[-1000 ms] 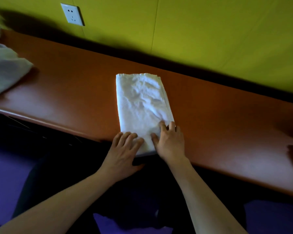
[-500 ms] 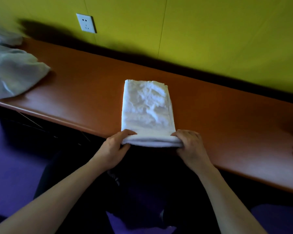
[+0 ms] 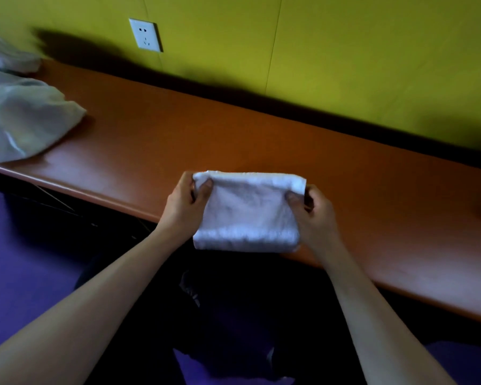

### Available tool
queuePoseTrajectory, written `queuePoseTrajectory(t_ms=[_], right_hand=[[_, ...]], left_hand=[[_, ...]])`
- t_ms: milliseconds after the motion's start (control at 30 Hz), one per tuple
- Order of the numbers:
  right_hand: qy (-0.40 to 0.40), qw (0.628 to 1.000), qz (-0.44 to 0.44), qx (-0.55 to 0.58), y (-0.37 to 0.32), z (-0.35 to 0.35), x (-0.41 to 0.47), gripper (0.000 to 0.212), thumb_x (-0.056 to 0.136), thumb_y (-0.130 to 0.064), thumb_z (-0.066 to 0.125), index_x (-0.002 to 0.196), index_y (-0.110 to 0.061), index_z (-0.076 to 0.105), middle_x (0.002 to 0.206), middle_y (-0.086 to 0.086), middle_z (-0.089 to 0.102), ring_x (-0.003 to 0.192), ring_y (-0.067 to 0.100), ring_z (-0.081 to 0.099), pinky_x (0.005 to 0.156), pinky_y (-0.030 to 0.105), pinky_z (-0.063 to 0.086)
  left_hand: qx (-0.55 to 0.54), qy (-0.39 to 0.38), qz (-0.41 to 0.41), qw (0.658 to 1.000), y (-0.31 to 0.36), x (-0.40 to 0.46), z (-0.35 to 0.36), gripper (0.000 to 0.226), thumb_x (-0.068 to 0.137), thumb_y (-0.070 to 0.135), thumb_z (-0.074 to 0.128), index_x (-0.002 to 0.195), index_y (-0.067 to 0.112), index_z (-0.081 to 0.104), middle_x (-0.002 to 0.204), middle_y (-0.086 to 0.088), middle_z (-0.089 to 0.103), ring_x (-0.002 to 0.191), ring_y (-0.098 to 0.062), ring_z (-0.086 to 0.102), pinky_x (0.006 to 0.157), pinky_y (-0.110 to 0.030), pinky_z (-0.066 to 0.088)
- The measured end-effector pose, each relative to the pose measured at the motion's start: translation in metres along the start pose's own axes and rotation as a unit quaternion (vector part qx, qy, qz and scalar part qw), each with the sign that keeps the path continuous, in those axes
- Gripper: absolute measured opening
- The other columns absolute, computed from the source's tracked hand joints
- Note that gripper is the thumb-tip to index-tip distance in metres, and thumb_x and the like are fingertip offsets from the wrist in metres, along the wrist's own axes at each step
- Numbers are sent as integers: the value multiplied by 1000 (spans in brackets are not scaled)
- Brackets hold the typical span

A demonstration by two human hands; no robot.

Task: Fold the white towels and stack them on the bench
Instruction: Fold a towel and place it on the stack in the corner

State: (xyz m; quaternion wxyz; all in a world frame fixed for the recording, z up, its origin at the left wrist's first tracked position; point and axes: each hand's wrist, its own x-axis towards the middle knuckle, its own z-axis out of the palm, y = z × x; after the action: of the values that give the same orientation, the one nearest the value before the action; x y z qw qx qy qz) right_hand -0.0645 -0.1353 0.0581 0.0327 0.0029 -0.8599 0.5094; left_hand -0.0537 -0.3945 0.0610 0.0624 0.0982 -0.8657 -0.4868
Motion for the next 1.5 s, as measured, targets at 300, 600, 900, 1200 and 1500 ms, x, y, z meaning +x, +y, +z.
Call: queuePoseTrajectory(t_ms=[300, 600, 900, 1200, 1500], right_hand=[[30, 995, 77, -50, 2, 36, 61, 17, 98, -37, 59, 93, -20, 56, 82, -6, 58, 66, 4, 51, 53, 22, 34], [31, 964, 186, -187, 28, 27, 16, 50, 96, -62, 43, 114, -17, 56, 104, 2, 61, 94, 23, 57, 81, 36, 45], [-43, 922, 384, 35, 2, 20, 9, 61, 91, -47, 66, 128, 1, 57, 123, 14, 61, 106, 33, 60, 87, 40, 47], [-57, 882, 411, 223, 12, -58, -15, 37, 92, -30, 71, 120, -8, 63, 102, 5, 66, 90, 25, 66, 82, 42, 53], [134, 898, 337, 248, 60, -183, -83, 9, 86, -23, 76, 89, -16, 71, 94, 6, 76, 81, 23, 73, 75, 37, 59]], left_hand=[[33, 44, -103, 993, -3, 64, 14, 33, 100, 42, 53, 123, 18, 47, 100, 3, 62, 88, -20, 60, 71, -32, 45], [103, -9, -160, 982, -45, 20, 13, 35, 100, 41, 50, 120, 14, 57, 122, -9, 65, 117, -34, 57, 94, -39, 43], [35, -11, -235, 971, -18, 6, 22, 39, 89, 33, 64, 121, 11, 56, 111, -6, 63, 104, -29, 61, 81, -37, 48], [-39, -71, -157, 984, 36, -19, 57, 49, 92, 17, 62, 138, 26, 46, 116, -3, 60, 88, -18, 60, 62, -30, 45], [-63, -224, -84, 969, 124, -53, 158, 53, 96, 17, 62, 140, 35, 38, 134, -5, 56, 106, -27, 63, 67, -35, 55]])
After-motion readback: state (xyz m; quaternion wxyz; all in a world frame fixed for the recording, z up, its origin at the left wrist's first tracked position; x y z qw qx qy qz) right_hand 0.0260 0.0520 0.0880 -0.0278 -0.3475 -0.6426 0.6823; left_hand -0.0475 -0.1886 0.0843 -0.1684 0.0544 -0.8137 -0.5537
